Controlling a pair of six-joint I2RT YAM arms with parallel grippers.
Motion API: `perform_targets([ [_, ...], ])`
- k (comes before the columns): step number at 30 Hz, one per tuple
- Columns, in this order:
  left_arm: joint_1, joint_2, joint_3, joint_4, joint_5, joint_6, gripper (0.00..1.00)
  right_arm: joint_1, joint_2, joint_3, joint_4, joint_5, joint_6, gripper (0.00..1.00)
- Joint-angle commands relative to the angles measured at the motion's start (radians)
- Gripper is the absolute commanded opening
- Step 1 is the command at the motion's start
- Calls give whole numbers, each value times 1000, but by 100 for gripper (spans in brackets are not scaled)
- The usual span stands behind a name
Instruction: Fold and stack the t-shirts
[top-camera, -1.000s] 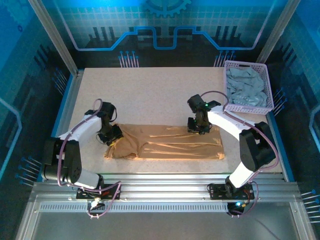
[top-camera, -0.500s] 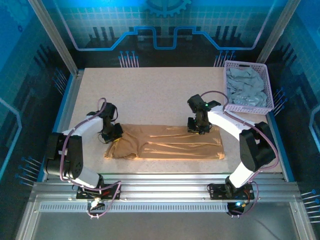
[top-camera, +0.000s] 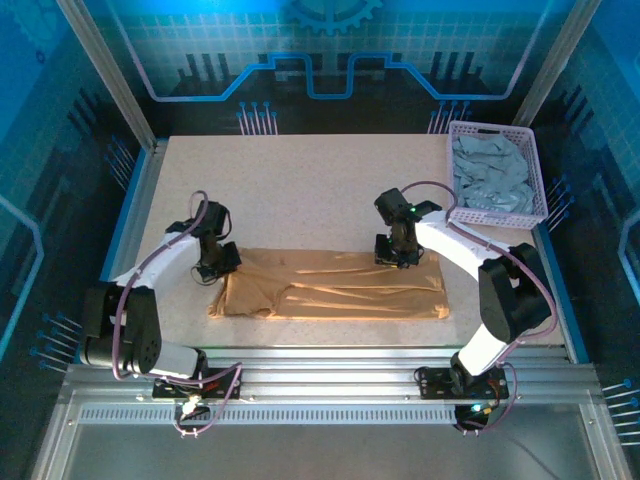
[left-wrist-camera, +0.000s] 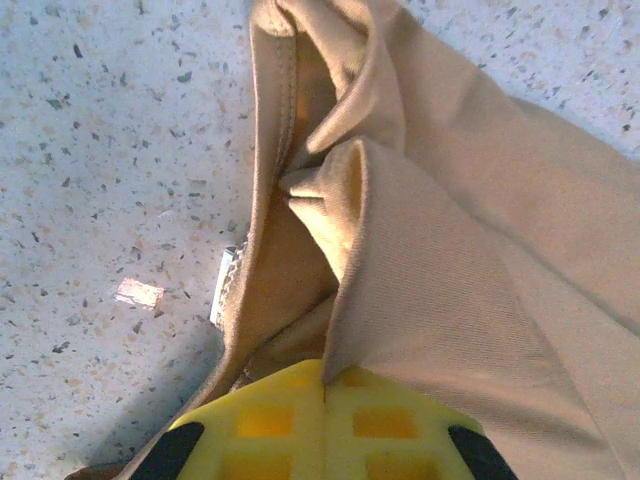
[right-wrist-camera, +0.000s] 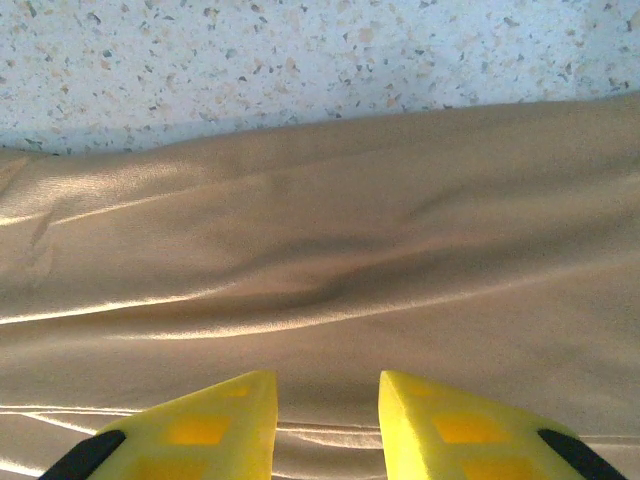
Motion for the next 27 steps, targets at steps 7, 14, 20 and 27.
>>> perform_targets([
  [7, 13, 43, 56, -50, -47, 32, 0, 6, 4, 13, -10, -8, 3, 34],
  [14, 10, 84, 92, -160, -155, -23, 40, -43, -26, -37, -9, 3, 33, 33],
  [20, -86, -42, 94, -187, -7, -302, 38, -126, -24, -93, -6, -12, 43, 30],
  [27, -116, 75, -6, 7, 144, -561, 33, -163, 71, -71, -36, -21, 43, 28],
])
